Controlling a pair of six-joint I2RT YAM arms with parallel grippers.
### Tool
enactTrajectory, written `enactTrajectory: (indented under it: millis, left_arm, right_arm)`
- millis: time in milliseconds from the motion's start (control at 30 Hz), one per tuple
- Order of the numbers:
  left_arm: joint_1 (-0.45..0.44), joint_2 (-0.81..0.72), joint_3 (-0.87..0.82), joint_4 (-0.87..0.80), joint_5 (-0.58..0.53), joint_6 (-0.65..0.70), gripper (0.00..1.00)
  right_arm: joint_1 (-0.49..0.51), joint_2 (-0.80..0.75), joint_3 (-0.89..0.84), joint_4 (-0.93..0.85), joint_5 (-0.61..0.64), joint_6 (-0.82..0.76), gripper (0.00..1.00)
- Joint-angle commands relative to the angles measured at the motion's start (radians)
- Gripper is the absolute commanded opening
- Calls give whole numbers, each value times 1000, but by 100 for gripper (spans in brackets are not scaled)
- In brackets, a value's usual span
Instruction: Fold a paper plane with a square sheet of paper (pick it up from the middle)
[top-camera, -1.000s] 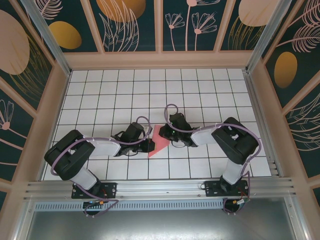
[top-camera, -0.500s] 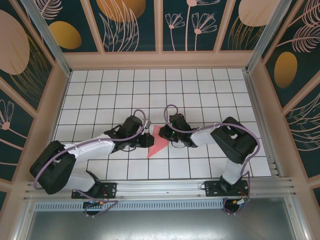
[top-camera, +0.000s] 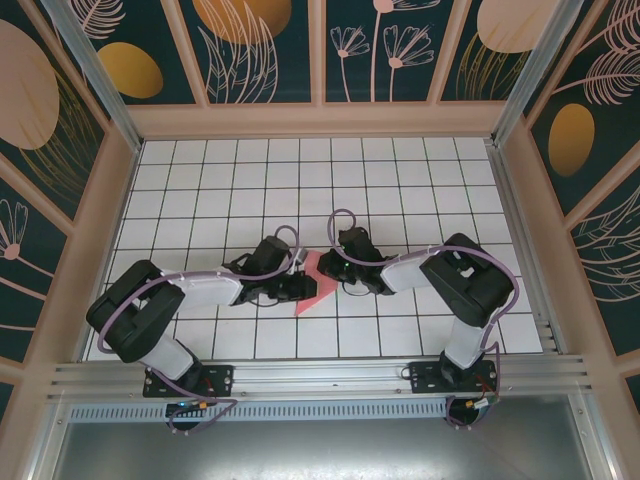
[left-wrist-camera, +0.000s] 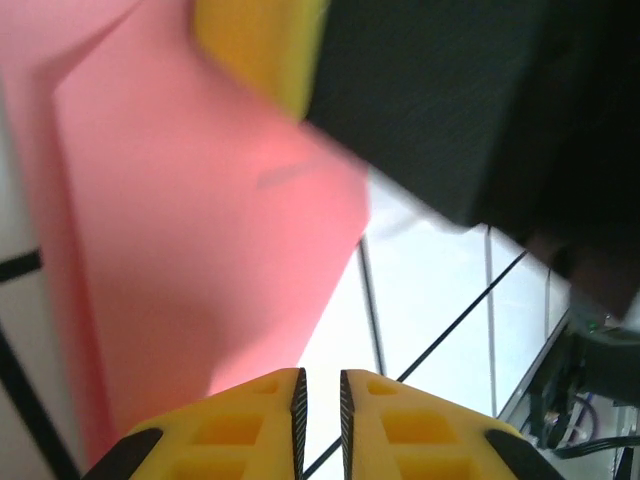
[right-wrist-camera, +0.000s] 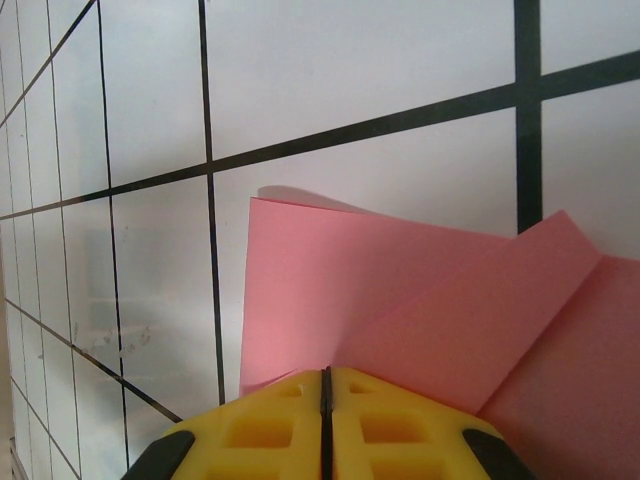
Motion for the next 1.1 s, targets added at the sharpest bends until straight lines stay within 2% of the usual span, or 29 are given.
enactTrajectory:
  millis: [0,200,500,933,1067]
  left_arm:
    - [6,19,-51,26,13,-4,19]
    - [6,-3,-126,-52,-39,48,19]
    - [5,-107,-216,-89,-23,62,17]
    - [6,-184,-219,-193,6,121,15]
    - [5,-213,-195,-242,-30,126,12]
  right_arm:
    - [3,60,-29,-87,44,2,12]
    - [3,55,-28,-108,57,-2,12]
    - [3,56,-26,-126,66,-1,12]
    - [3,57,-18,-154,77,-5,12]
    - [3,56,-14,-164,79,-7,12]
